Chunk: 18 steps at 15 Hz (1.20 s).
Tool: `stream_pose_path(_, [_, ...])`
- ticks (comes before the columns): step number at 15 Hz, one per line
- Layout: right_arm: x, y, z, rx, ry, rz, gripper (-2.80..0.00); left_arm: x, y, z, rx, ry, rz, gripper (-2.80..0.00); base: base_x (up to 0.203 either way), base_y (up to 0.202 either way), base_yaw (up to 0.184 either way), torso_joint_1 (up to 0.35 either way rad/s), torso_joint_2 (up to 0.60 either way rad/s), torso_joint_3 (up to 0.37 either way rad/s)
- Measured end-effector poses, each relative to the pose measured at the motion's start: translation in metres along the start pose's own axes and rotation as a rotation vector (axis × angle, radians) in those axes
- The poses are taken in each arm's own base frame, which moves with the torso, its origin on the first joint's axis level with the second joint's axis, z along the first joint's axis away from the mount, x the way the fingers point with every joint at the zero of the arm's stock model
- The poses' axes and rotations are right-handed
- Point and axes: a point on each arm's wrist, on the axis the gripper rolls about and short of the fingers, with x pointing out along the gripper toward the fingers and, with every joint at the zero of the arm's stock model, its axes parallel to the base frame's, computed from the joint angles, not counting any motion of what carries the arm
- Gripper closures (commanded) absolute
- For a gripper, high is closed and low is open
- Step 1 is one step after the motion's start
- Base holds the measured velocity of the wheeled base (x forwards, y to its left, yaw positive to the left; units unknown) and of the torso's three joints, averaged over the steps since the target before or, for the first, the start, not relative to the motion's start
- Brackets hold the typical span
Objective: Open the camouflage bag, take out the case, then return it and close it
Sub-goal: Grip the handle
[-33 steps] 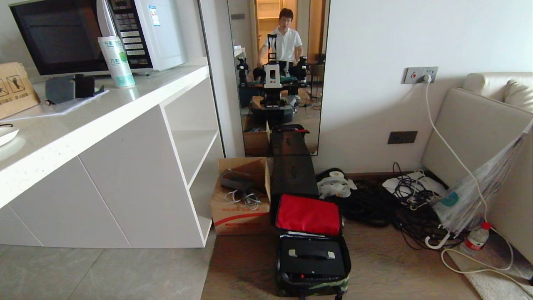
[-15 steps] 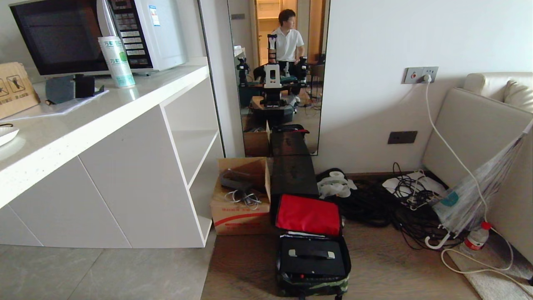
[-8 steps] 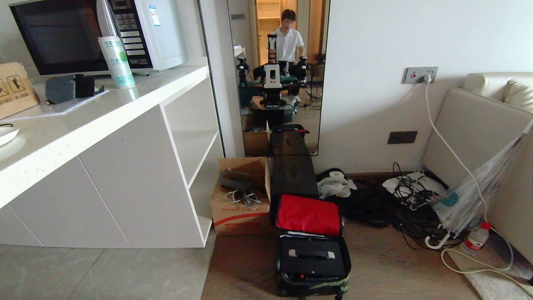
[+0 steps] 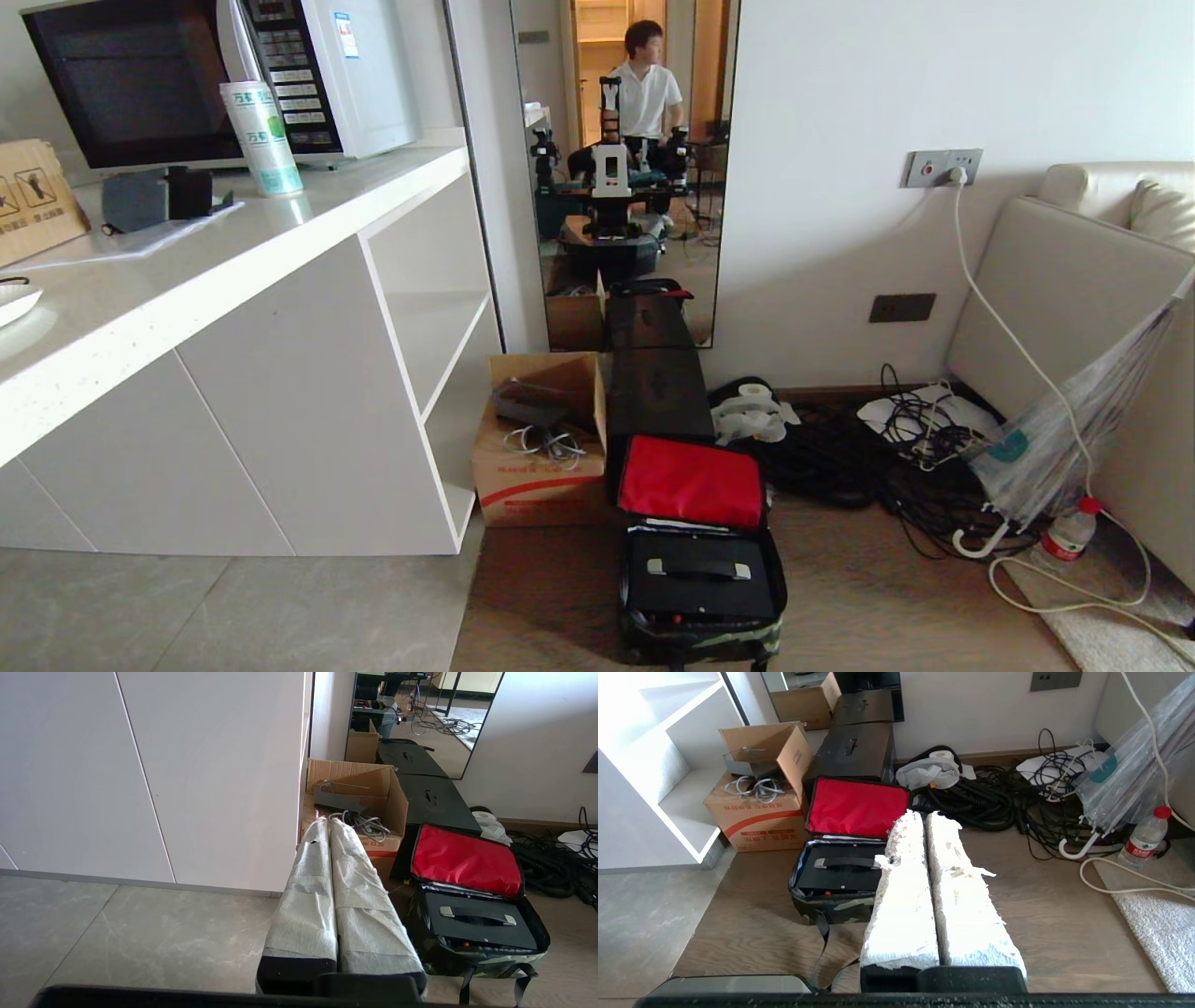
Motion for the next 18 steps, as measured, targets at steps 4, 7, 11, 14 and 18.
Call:
stream_pose_path(4, [0.0,0.0,0.0,0.0,0.0,0.0,0.0,0.0,0.0,0.0,0.0,0.0,-0.001,0.0,0.0,0.0,0.0,0.0,0.0,0.0])
stream_pose_path(7, [0.0,0.0,0.0,0.0,0.0,0.001,0.0,0.0,0.0,0.0001,0.0,-0.001,0.0,0.0,0.0,0.0,0.0,0.0,0.0,0.0])
stream_pose_path(11, [0.0,0.0,0.0,0.0,0.0,-0.001,0.0,0.0,0.0,0.0,0.0,0.0,0.0,0.0,0.0,0.0,0.0,0.0,0.0,0.0])
stream_pose_path(14, [0.0,0.0,0.0,0.0,0.0,0.0,0.0,0.0,0.0,0.0,0.0,0.0,0.0,0.0,0.0,0.0,0.0,0.0,0.0,0.0])
stream_pose_path(18, [0.0,0.0,0.0,0.0,0.0,0.0,0.0,0.0,0.0,0.0001,0.0,-0.001,0.0,0.0,0.0,0.0,0.0,0.0,0.0,0.0])
